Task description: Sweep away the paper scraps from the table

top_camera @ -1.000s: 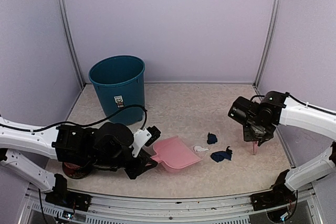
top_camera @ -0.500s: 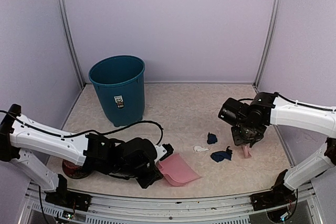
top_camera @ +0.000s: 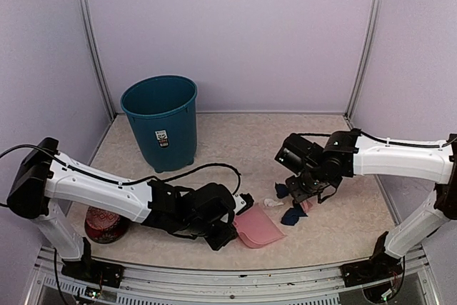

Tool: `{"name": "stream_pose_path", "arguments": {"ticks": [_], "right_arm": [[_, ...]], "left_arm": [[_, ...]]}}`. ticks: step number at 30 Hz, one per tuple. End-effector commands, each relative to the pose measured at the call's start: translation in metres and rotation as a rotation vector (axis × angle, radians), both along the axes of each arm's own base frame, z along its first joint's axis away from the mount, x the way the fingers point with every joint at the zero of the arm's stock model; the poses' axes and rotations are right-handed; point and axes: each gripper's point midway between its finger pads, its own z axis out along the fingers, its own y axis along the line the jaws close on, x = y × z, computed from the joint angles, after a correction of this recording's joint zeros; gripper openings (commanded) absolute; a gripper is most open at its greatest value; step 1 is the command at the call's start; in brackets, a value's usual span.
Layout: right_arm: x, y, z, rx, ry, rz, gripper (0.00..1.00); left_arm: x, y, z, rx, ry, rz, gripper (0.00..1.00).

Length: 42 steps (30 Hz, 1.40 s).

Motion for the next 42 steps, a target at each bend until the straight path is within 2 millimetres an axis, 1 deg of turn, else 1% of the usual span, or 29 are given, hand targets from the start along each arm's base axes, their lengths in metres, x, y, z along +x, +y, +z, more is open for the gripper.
{"name": "stream_pose_path", "arguments": {"ticks": [1, 7, 12, 16, 20, 23, 31, 34, 37, 42], "right_arm": [[-0.007, 0.039, 0.002, 0.045, 0.011, 0.133, 0.00], [-0.026, 0.069, 0.012, 0.090, 0.024, 0.254, 0.00], [-0.043, 0.088, 0.023, 0.149, 0.041, 0.320, 0.00], [-0.053, 0.097, 0.028, 0.174, 0.051, 0.357, 0.00], [-0.057, 0.099, 0.039, 0.197, 0.040, 0.362, 0.00], [-0.052, 0.094, 0.054, 0.208, 0.000, 0.338, 0.00], [-0.026, 0.060, 0.091, 0.141, -0.187, 0.207, 0.00], [-0.017, 0.057, 0.102, 0.129, -0.254, 0.193, 0.00], [-0.008, 0.059, 0.103, 0.119, -0.293, 0.201, 0.00], [0.008, 0.067, 0.086, 0.084, -0.312, 0.240, 0.00]], "left_arm": [[0.012, -0.006, -0.005, -0.007, 0.009, -0.002, 0.00], [0.022, -0.003, -0.014, -0.016, 0.027, 0.025, 0.00], [0.028, 0.002, -0.023, -0.017, 0.037, 0.056, 0.00], [0.035, 0.008, -0.030, -0.017, 0.043, 0.088, 0.00], [0.038, 0.012, -0.033, -0.024, 0.045, 0.110, 0.00], [0.040, 0.017, -0.036, -0.026, 0.045, 0.126, 0.00], [0.039, 0.029, -0.038, -0.033, 0.042, 0.158, 0.00], [0.039, 0.034, -0.036, -0.036, 0.037, 0.173, 0.00], [0.039, 0.039, -0.035, -0.039, 0.034, 0.186, 0.00], [0.038, 0.047, -0.030, -0.057, 0.033, 0.221, 0.00]]}}
